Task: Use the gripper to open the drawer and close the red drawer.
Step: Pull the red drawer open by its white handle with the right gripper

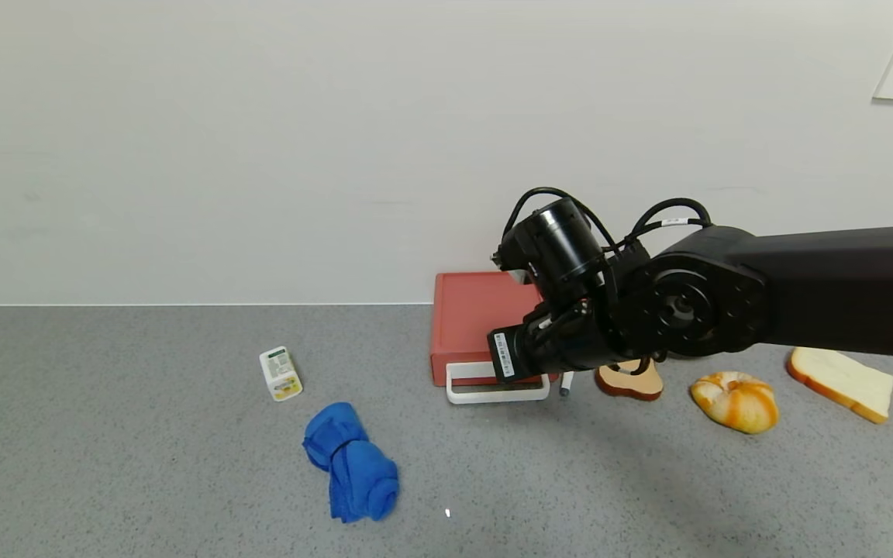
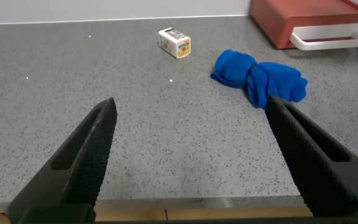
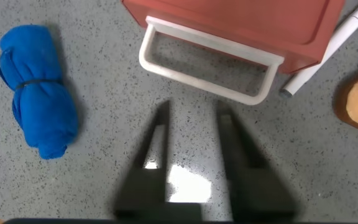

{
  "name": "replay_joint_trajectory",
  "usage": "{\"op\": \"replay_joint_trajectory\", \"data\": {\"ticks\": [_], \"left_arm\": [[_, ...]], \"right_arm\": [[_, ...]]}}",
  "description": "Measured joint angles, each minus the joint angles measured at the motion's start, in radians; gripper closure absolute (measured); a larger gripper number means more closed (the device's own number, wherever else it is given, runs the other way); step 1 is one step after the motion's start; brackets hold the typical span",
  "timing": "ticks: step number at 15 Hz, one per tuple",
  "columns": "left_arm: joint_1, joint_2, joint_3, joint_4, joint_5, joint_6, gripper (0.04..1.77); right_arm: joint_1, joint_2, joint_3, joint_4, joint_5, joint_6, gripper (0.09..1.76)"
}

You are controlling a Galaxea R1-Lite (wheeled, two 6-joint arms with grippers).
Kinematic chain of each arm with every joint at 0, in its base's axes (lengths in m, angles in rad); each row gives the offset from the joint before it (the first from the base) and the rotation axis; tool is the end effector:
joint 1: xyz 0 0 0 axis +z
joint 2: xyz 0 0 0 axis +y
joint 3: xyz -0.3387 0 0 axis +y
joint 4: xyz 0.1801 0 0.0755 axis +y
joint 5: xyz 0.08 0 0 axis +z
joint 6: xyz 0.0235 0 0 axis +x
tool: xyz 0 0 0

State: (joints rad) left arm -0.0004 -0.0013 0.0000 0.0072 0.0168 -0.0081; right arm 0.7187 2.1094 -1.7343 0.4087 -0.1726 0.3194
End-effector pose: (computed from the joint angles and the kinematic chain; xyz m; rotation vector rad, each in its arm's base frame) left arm -0.0552 0.0004 0.0747 -0.0080 0.0058 0.0164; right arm 0.3354 0.2880 0.2222 -0.0434 0.7848 0.3951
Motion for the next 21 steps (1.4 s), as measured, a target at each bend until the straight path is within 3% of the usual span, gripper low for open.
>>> {"op": "replay_joint_trajectory", "data": {"ticks": [1, 4, 8, 10, 14, 21], "left_arm": [[0.0, 0.0, 0.0, 0.0, 0.0, 0.0, 0.09], [0.0, 0.0, 0.0, 0.0, 0.0, 0.0, 0.09], [0.0, 0.0, 0.0, 0.0, 0.002, 0.004, 0.09], [0.0, 0.0, 0.0, 0.0, 0.003, 0.005, 0.09], [0.0, 0.0, 0.0, 0.0, 0.001, 0.004, 0.09], [0.0, 0.0, 0.0, 0.0, 0.002, 0.009, 0.09]], "right_arm": [[0.0, 0.002, -0.001, -0.002, 0.002, -0.01, 1.72], [-0.019, 0.006, -0.001, -0.01, 0.05, -0.139, 1.73], [-0.098, 0.006, -0.004, -0.006, 0.309, -0.429, 1.73], [-0.142, 0.021, -0.021, 0.006, 0.391, -0.53, 1.73], [-0.187, 0.088, -0.095, 0.007, 0.547, -0.572, 1.73], [-0.178, 0.22, -0.209, 0.005, 0.584, -0.562, 1.73]]}}
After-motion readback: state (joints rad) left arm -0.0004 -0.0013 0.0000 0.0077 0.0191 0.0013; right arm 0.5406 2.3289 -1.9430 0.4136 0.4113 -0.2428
